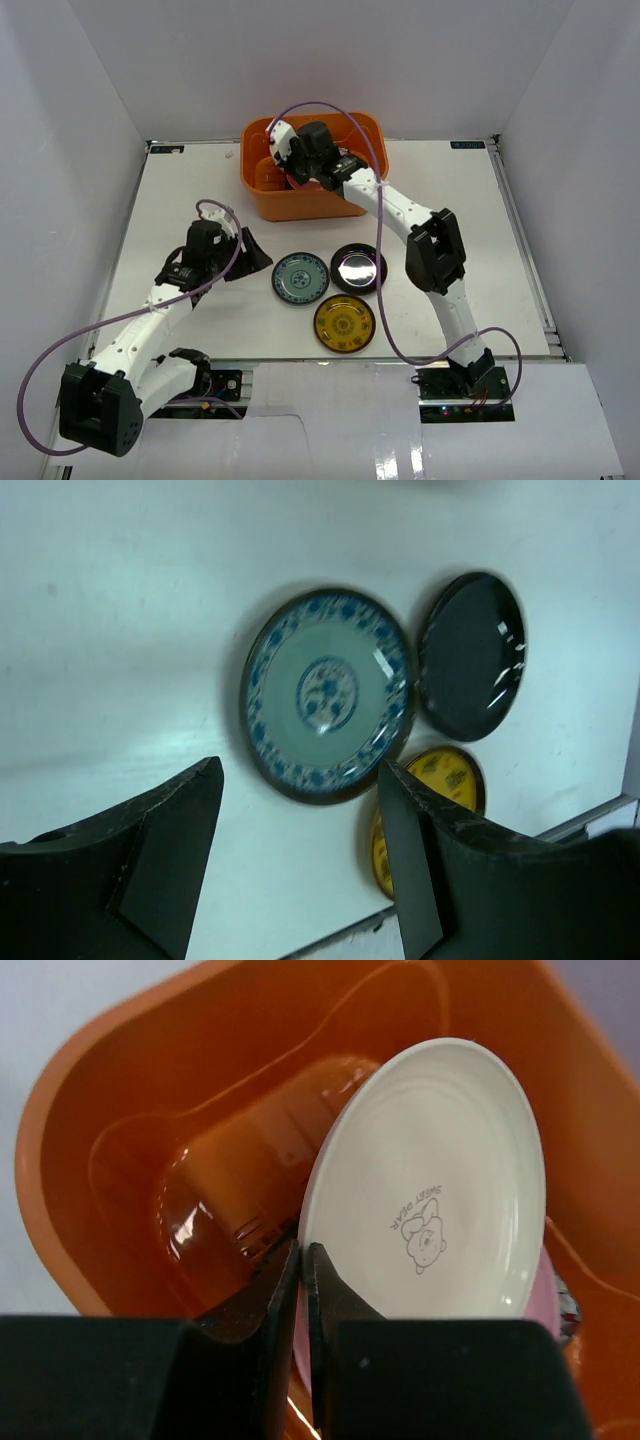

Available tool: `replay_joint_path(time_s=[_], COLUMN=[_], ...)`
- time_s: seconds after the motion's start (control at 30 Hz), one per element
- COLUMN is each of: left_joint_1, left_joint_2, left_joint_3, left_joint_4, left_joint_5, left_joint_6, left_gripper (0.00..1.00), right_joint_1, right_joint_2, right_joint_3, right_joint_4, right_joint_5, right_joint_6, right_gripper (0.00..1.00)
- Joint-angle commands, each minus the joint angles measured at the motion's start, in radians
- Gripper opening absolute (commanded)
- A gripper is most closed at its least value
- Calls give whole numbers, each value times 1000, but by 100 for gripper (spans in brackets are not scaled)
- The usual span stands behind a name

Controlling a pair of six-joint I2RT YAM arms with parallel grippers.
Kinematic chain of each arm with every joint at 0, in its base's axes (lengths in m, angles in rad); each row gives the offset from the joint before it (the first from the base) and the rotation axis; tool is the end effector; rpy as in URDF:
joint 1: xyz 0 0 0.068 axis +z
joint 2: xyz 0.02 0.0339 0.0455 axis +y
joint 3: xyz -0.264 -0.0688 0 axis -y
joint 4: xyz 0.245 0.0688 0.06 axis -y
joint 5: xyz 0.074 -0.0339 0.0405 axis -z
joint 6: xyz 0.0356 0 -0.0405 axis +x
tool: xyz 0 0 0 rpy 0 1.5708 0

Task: Place the plates into the plastic bin on the countertop

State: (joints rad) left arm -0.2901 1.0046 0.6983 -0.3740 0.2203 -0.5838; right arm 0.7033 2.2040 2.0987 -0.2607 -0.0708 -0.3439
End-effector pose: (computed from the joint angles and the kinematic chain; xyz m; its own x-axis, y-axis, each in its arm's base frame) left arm 0.2034 -0.0688 0.2512 -0.7465 -0.3385 -0.5729 0.0365 0.8388 -0.5432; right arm 0.4014 0.3437 0.3210 -0.0225 -0.4600 -0.8876 -0.7468 0.5980 -0.2910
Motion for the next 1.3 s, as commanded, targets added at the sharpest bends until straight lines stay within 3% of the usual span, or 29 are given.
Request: replay_joint_path(time_s=[0.0, 0.03, 0.07, 0.17, 0.27, 0.4, 0.43, 0.5, 0.53, 0.6, 0.63, 0.67, 0.7, 0.73, 0.77, 0.87, 1.1, 1.27], left_joint_1=[-4, -4, -4, -11, -33, -64, -81, -96, -109, -118, -121, -124, -126, -127, -129, -129, -132, -130], left_joint_2=[-66, -60, -48, 20, 92, 193, 212, 264, 278, 304, 307, 310, 310, 305, 295, 218, -23, -69], left_joint_3=[-78, -103, -138, -170, -174, -166, -163, -155, -146, -148, -155, -160, -161, -166, -177, -194, -114, 27], left_joint_4=[-5, 12, 30, 113, 178, 249, 263, 280, 280, 280, 280, 279, 276, 270, 267, 241, 133, 103], left_joint_5=[47, 51, 59, 100, 102, 96, 97, 71, 51, 33, 22, 5, -5, -19, -35, -87, -134, -127], left_joint_6=[-50, -60, -70, -99, -106, -106, -117, -122, -117, -116, -117, -120, -120, -120, -123, -142, -131, -123], left_gripper=[74, 74, 74, 73, 72, 70, 66, 59, 50, 43, 40, 28, 21, 12, 2, 0, 0, 0], right_joint_1=[-2, 5, 7, 10, 12, 9, 4, -8, -31, -91, -122, -154, -189, -267, -303, -396, -458, -472], right_joint_2=[5, 6, 3, -49, -200, -583, -652, -833, -887, -1015, -1049, -1108, -1141, -1173, -1197, -1250, -1106, -895], right_joint_3=[70, 67, 57, 29, -81, -487, -684, -875, -1060, -1233, -1372, -1435, -1498, -1557, -1657, -1752, -1833, -1841], right_joint_4=[15, 20, 29, 46, 89, 256, 305, 379, 399, 440, 440, 440, 446, 463, 480, 499, 652, 871], right_joint_5=[26, 44, 83, 138, 158, 196, 207, 242, 246, 238, 223, 195, 183, 151, 102, -56, -167, -280], right_joint_6=[-66, -66, -66, -21, 66, 236, 278, 422, 471, 604, 641, 711, 747, 773, 792, 821, 922, 1039], right_gripper=[13, 22, 47, 71, 72, 68, 64, 42, 22, 18, 22, 29, 39, 57, 64, 82, 79, 65])
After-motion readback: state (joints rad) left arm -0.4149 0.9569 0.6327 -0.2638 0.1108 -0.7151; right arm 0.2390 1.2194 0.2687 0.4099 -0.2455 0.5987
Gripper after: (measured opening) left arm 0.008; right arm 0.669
